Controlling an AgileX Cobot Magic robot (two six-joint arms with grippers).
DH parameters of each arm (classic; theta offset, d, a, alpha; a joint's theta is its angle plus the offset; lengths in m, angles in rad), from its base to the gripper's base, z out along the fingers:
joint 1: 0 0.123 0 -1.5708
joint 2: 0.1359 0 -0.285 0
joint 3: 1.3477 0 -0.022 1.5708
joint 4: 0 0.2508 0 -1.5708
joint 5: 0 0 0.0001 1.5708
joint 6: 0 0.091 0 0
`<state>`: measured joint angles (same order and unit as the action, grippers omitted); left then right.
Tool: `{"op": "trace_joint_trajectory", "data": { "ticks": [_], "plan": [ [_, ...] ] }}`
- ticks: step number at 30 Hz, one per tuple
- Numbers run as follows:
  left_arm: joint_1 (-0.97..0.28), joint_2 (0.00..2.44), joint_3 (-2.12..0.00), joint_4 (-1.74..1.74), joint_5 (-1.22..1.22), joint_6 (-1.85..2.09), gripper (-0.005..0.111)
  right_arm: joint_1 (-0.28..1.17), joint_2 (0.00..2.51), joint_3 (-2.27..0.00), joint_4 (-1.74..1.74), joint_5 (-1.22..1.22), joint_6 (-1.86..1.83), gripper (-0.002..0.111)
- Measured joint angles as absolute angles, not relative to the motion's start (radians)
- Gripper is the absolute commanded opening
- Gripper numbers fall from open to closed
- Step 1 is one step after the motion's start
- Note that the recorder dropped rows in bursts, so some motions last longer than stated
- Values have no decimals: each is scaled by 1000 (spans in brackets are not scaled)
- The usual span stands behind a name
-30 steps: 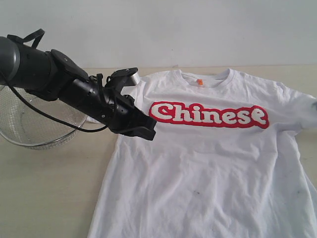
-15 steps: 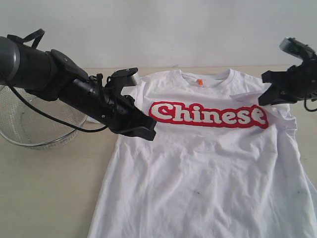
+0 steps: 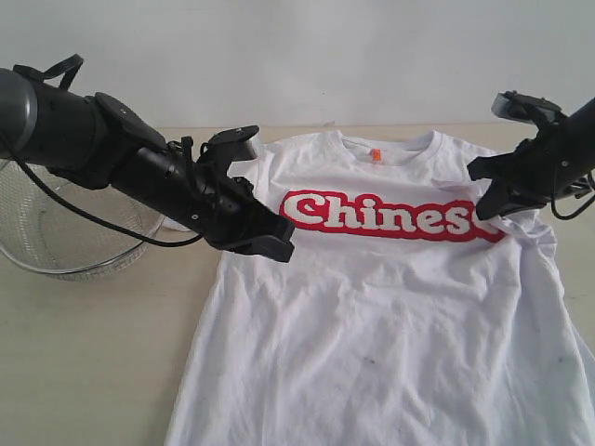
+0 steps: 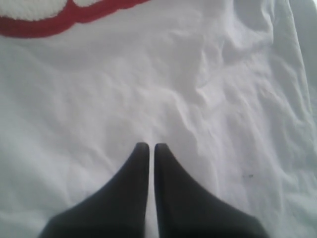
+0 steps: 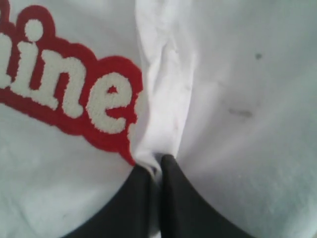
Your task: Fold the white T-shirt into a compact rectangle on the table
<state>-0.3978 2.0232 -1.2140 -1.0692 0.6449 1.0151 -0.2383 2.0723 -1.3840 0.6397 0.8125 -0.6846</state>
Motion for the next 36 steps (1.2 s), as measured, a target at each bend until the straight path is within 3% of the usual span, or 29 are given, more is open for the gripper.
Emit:
{"op": "trace_joint_trajectory", "data": {
  "ticks": [4, 6, 8, 12, 13, 18, 23, 27, 36],
  "plan": [
    [-398, 2023, -1214, -1072, 650, 1015, 5, -238, 2072, -1384, 649, 866, -704, 1],
    [-398, 2023, -1214, -1072, 653, 1015, 5, -238, 2072, -1384, 649, 888, -706, 8],
    [-398, 2023, -1214, -1073, 653, 1015, 5, -238, 2072, -1384, 649, 897, -709, 24],
    [-398, 2023, -1214, -1074, 649, 1015, 5, -238, 2072, -1384, 649, 883, -720, 66],
    [-398, 2023, -1214, -1074, 644, 1015, 5, -238, 2072, -1384, 649, 876, -720, 69],
    [-398, 2020, -1219, -1074, 631, 1028, 5, -238, 2053, -1392, 647, 862, -676, 48],
    [-402, 2014, -1261, -1078, 648, 1039, 5, -238, 1978, -1469, 640, 854, -650, 41],
    [-413, 2011, -1284, -1082, 650, 1040, 5, -238, 1944, -1550, 545, 804, -546, 0],
    [-432, 2011, -1285, -1082, 648, 1040, 5, -238, 2060, -1604, 281, 784, -408, 0]
  ]
}}
